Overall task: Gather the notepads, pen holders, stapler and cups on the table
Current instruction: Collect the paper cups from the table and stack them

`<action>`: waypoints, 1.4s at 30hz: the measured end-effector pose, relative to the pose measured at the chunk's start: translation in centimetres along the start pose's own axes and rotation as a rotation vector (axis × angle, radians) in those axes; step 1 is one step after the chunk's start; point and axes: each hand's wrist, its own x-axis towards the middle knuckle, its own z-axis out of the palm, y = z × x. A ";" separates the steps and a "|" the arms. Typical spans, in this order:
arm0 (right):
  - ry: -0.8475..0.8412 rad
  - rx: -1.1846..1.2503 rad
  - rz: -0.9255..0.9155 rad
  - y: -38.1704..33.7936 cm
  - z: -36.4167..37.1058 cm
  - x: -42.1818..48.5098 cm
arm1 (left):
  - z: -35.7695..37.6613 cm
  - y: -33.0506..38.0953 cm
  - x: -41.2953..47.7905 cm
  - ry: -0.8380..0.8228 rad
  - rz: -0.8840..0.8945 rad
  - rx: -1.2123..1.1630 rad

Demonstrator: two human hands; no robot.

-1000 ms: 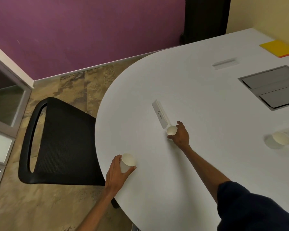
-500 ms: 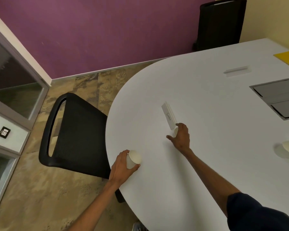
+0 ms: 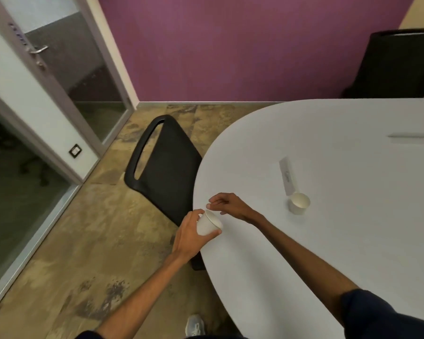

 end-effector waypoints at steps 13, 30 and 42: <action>-0.229 -0.164 -0.090 -5.9 13.5 4.3 | -9.6 -8.5 -3.3 0.246 -0.156 -0.066; -0.307 -0.272 -0.205 -16.7 36.1 17.0 | -27.1 -28.0 -4.1 0.372 -0.289 0.065; -0.337 -0.233 -0.237 -22.6 42.0 28.9 | -35.9 -35.6 3.2 0.410 -0.311 0.107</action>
